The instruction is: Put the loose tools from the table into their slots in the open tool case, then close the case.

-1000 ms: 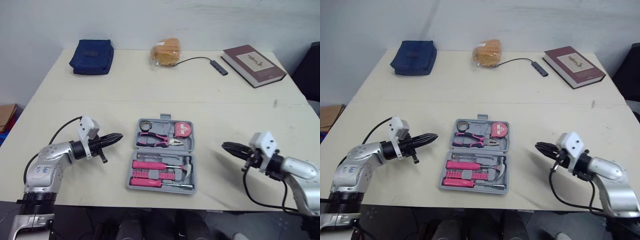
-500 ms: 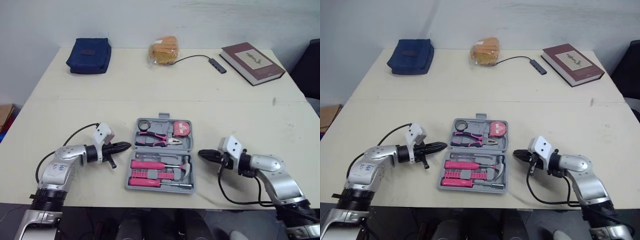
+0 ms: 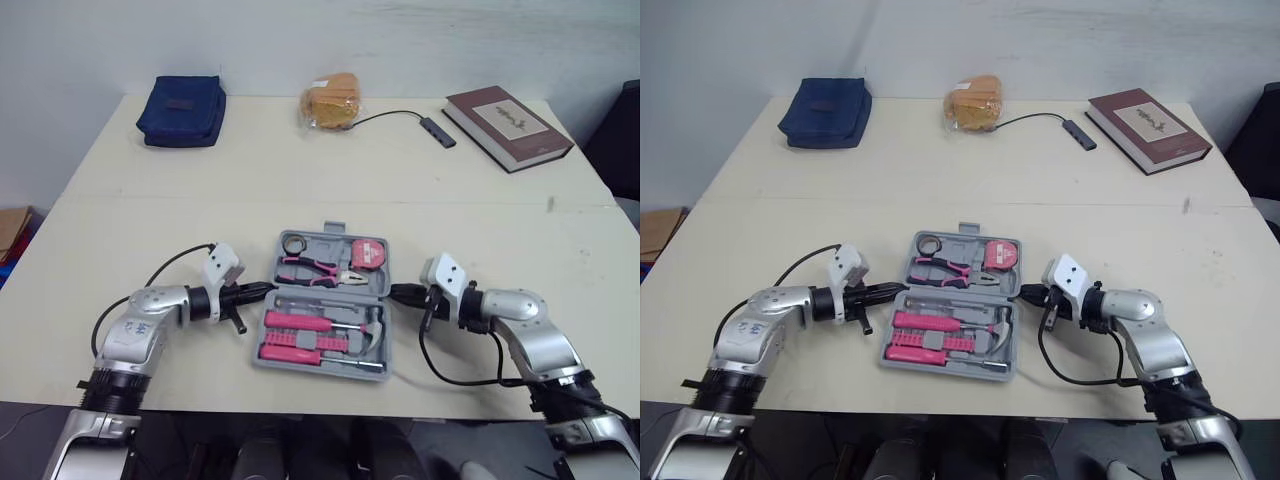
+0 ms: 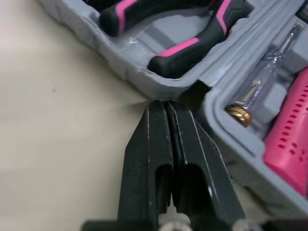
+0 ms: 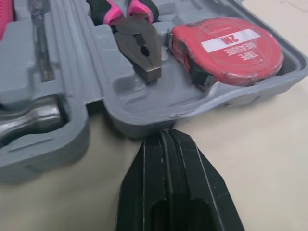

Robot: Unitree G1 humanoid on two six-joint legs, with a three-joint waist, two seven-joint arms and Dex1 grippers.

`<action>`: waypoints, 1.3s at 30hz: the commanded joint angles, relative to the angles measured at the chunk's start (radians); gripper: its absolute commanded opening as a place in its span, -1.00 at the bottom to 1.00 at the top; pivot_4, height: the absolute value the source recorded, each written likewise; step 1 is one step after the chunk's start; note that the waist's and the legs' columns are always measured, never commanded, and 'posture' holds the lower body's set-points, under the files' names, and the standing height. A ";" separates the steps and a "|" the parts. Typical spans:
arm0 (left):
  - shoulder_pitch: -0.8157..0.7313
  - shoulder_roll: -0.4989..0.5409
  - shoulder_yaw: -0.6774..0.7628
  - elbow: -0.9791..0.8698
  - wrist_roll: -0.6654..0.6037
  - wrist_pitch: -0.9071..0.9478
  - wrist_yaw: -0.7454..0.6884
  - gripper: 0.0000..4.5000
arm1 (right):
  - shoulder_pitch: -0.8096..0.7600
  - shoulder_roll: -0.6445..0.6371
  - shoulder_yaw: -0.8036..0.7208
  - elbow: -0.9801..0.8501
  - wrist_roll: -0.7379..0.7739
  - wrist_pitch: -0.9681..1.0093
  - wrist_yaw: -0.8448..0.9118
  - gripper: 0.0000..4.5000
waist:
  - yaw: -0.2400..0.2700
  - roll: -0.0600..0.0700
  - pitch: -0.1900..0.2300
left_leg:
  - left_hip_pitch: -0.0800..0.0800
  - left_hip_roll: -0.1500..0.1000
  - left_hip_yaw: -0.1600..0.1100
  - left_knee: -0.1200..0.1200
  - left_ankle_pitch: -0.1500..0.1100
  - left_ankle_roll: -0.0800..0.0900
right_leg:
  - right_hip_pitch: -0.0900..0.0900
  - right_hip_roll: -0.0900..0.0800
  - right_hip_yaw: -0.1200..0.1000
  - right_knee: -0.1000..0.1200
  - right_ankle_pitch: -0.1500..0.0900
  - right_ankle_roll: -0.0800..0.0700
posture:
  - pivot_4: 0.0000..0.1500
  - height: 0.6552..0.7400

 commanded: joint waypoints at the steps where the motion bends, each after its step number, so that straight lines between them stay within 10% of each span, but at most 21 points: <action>1: -0.047 -0.014 -0.009 0.030 0.032 -0.021 0.024 -1.00 | -0.041 0.005 -0.004 0.057 -0.016 -0.032 0.005 -0.96 | 0.000 0.000 0.000 | 0.000 0.000 0.000 0.000 0.000 0.000 | 0.000 0.000 0.000 0.000 0.000 0.000 | 1.00 1.00; 13: -0.018 0.019 0.052 0.022 0.020 0.026 0.038 -1.00 | -0.047 -0.022 -0.059 0.110 -0.015 -0.074 -0.020 -0.96 | -0.004 0.000 0.000 | 0.000 0.001 0.001 0.000 0.001 -0.001 | 0.000 0.000 0.001 0.000 0.000 0.000 | 1.00 1.00; 15: 0.005 0.039 0.072 0.004 0.006 0.021 0.021 -0.76 | -0.033 -0.040 -0.097 0.073 0.034 0.011 -0.020 -1.00 | -0.005 0.000 0.000 | 0.000 0.001 0.001 0.000 0.001 -0.001 | 0.000 0.000 0.001 0.000 0.000 0.000 | 1.00 1.00; 20: 0.051 0.095 0.153 -0.055 -0.048 0.023 -0.003 0.17 | 0.041 -0.120 -0.189 -0.072 0.112 0.137 -0.003 -0.10 | -0.004 0.000 0.000 | 0.000 0.002 0.001 -0.001 0.001 -0.001 | 0.000 -0.001 0.001 -0.001 0.000 0.000 | 1.00 1.00; 24: 0.014 0.110 0.203 -0.101 -0.135 0.092 -0.031 0.99 | 0.040 -0.150 -0.319 -0.268 0.300 0.631 -0.162 0.80 | -0.003 0.000 0.001 | -0.001 0.004 0.000 -0.001 0.001 -0.001 | -0.001 -0.001 0.001 0.000 0.000 0.000 | 1.00 1.00; 30: -0.174 0.085 0.131 -0.080 -0.120 0.388 0.112 1.00 | -0.133 -0.107 -0.371 -0.376 0.448 1.187 -0.342 0.99 | -0.001 0.000 0.000 | -0.002 0.003 -0.002 -0.002 -0.002 0.003 | -0.001 -0.004 -0.001 -0.001 0.000 0.000 | 1.00 1.00; 39: -0.381 0.008 -0.002 0.104 0.002 0.461 0.239 1.00 | -0.350 0.113 -0.330 -0.357 0.349 1.480 -0.627 0.99 | 0.000 0.000 0.000 | -0.008 0.000 0.001 -0.002 0.002 -0.002 | -0.008 0.001 0.001 0.002 0.000 0.000 | 1.00 1.00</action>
